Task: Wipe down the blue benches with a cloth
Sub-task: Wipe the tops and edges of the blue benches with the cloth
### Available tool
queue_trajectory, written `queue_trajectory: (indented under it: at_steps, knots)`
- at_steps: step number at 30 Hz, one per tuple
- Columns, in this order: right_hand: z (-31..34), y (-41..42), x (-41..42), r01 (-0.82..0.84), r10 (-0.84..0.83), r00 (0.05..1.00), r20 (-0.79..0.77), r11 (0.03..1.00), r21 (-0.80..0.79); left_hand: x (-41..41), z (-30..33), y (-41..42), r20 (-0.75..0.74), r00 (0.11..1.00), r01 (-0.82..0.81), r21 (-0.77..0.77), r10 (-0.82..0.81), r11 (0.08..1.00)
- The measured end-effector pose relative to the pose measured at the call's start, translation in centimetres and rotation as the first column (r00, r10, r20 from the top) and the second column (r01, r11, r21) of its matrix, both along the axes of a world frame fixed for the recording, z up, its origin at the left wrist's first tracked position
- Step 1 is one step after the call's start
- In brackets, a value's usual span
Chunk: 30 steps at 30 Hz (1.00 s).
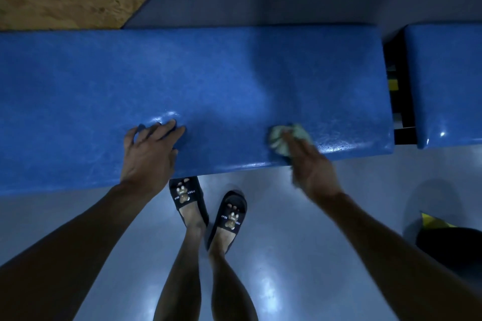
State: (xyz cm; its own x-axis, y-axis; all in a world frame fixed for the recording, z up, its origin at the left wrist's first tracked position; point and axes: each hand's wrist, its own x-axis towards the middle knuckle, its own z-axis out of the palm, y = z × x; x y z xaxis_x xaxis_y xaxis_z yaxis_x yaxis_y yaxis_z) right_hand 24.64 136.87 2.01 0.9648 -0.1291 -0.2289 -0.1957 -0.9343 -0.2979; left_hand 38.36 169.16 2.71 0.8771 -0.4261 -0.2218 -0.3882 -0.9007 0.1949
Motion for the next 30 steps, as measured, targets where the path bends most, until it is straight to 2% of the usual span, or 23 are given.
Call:
queue_trajectory:
  at_steps: [2, 3, 5, 8, 10, 13, 15, 17, 18, 20, 22, 24, 27, 30]
  knots:
    - [0.2, -4.3, -0.8, 0.302, -0.304, 0.952, -0.044, 0.952, -0.041, 0.0, -0.1, 0.0, 0.003, 1.000, 0.002, -0.005, -0.002, 1.000]
    - [0.1, -5.0, -0.9, 0.401, -0.404, 0.915, -0.026, 0.913, -0.079, -0.1, -0.2, -0.1, 0.001, 1.000, 0.004, -0.005, -0.004, 1.000]
    - [-0.8, -3.3, -0.4, 0.523, -0.520, 0.852, 0.055, 0.847, -0.094, -0.1, -0.1, -0.2, -0.009, 1.000, 0.002, -0.007, -0.002, 1.000]
    - [-1.6, 5.0, 0.8, 0.632, -0.634, 0.773, 0.032, 0.773, 0.056, 0.0, 0.0, -0.3, -0.020, 1.000, 0.002, 0.006, -0.002, 1.000]
    - [-1.6, 11.5, 1.1, 0.527, -0.534, 0.845, -0.004, 0.833, 0.170, 0.1, 0.0, -0.2, -0.047, 0.999, -0.006, 0.017, 0.007, 1.000]
    - [-0.4, 16.8, 1.2, 0.141, -0.153, 0.987, 0.046, 0.969, 0.205, 0.3, 0.1, -0.2, -0.077, 0.997, -0.015, 0.026, 0.017, 1.000]
    - [0.3, 15.4, 1.3, -0.089, 0.079, 0.994, 0.071, 0.984, 0.151, 0.5, 0.2, -0.1, -0.084, 0.996, -0.005, 0.021, 0.007, 1.000]
    - [0.8, 12.0, 1.1, -0.150, 0.146, 0.988, 0.042, 0.984, 0.097, 0.9, 0.2, 0.1, -0.083, 0.997, 0.002, 0.000, -0.002, 1.000]
    - [0.9, 9.8, 0.8, -0.117, 0.117, 0.993, 0.004, 0.991, 0.070, 1.0, 0.1, 0.2, -0.080, 0.997, 0.004, -0.014, -0.005, 1.000]
    - [1.1, 4.9, -0.1, 0.059, -0.058, 0.996, -0.071, 0.998, 0.012, 1.0, -0.2, 0.5, -0.063, 0.998, 0.012, -0.046, -0.015, 0.999]
    - [1.4, 0.8, -0.5, 0.266, -0.272, 0.957, -0.098, 0.962, -0.063, 1.0, -0.5, 0.8, -0.049, 0.998, 0.021, -0.070, -0.024, 0.997]
    - [1.4, -0.9, -0.4, 0.354, -0.369, 0.926, -0.085, 0.923, -0.151, 1.0, -0.7, 1.0, -0.024, 0.999, 0.039, -0.084, -0.041, 0.996]
    - [0.0, 1.3, 0.3, 0.432, -0.442, 0.896, -0.034, 0.887, -0.161, 1.3, -0.6, 1.5, 0.030, 0.996, 0.091, -0.133, -0.088, 0.987]
    - [-1.8, 7.4, 2.3, 0.591, -0.599, 0.800, -0.036, 0.797, -0.126, 1.3, -0.2, 3.1, 0.043, 0.992, 0.123, -0.215, -0.116, 0.969]
